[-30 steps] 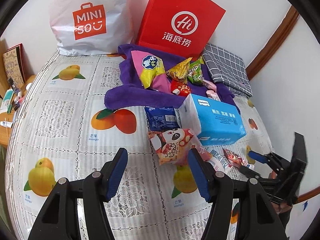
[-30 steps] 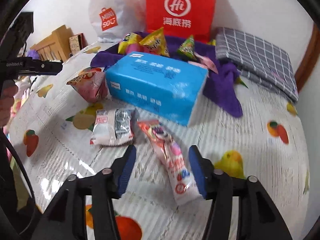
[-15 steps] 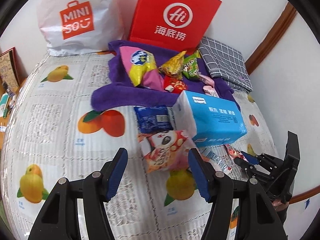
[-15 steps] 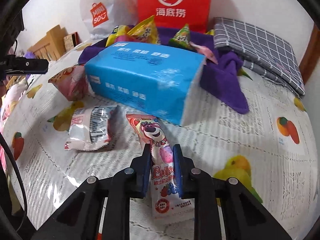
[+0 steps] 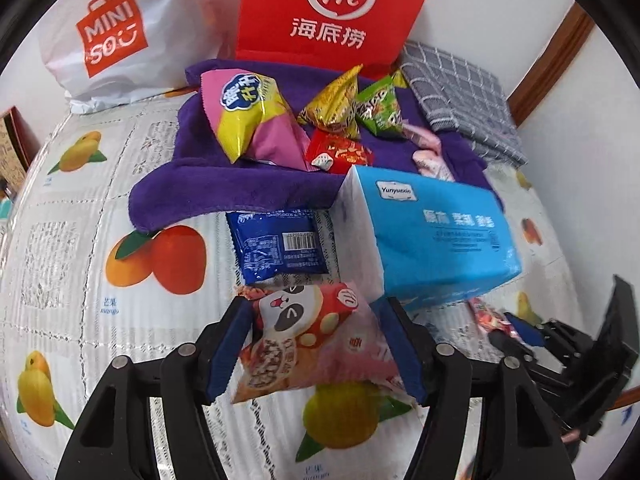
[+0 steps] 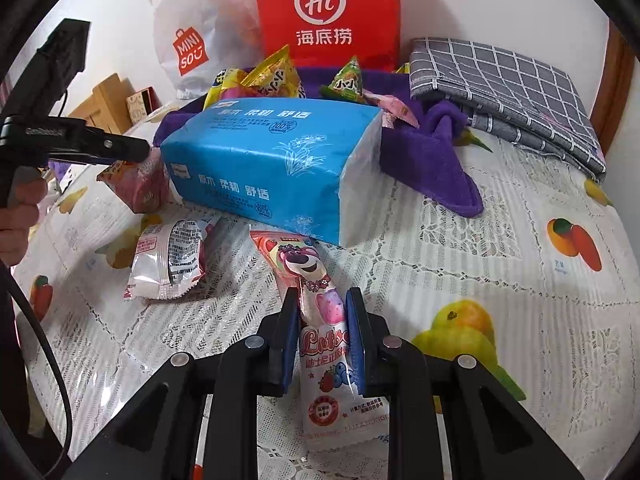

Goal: Organize snacks
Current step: 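Grasp the panda-print snack bag with the left tool while the right tool holds its packet, then lift and carry both held snacks over the purple towel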

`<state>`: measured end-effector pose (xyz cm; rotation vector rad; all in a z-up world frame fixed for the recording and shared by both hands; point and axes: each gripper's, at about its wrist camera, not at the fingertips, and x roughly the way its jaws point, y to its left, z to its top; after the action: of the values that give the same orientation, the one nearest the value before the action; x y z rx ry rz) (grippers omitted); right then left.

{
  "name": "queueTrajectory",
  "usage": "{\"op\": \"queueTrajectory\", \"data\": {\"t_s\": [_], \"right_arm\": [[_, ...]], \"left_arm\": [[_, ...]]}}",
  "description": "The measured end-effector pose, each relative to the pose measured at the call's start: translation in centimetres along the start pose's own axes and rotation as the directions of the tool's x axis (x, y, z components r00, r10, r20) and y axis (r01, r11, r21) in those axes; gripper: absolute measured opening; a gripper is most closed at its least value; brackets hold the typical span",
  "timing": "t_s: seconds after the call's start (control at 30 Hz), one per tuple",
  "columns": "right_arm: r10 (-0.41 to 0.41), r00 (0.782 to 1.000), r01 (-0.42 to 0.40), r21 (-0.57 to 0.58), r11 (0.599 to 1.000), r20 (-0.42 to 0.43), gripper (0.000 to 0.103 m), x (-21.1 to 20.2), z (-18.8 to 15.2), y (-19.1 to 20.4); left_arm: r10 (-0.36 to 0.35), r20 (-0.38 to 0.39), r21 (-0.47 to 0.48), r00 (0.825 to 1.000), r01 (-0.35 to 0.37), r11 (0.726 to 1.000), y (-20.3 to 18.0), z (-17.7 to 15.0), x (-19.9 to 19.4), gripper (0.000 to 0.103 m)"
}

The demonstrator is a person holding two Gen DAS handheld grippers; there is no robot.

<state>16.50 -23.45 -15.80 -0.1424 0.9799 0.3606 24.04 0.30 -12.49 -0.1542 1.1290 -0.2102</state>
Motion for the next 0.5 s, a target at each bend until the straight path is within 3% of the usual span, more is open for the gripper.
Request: {"op": "queueTrajectory", "data": {"t_s": [0.23, 0.37, 0.5], "right_arm": [[0.036, 0.999, -0.036, 0.026, 0.999, 0.002, 0.022, 0.0, 0.0, -0.7], [0.058, 0.998, -0.058, 0.044, 0.997, 0.005, 0.022, 0.0, -0.1, -0.9], [0.046, 0.999, -0.046, 0.033, 0.998, 0.003, 0.022, 0.0, -0.1, -0.9]], "left_arm": [[0.084, -0.007, 0.056, 0.996, -0.084, 0.995, -1.9, -0.9, 1.0, 0.066], [0.104, 0.014, 0.047, 0.995, -0.104, 0.993, -1.7, -2.0, 0.0, 0.06], [0.123, 0.029, 0.039, 0.992, -0.124, 0.991, -1.5, -3.1, -0.7, 0.061]]}}
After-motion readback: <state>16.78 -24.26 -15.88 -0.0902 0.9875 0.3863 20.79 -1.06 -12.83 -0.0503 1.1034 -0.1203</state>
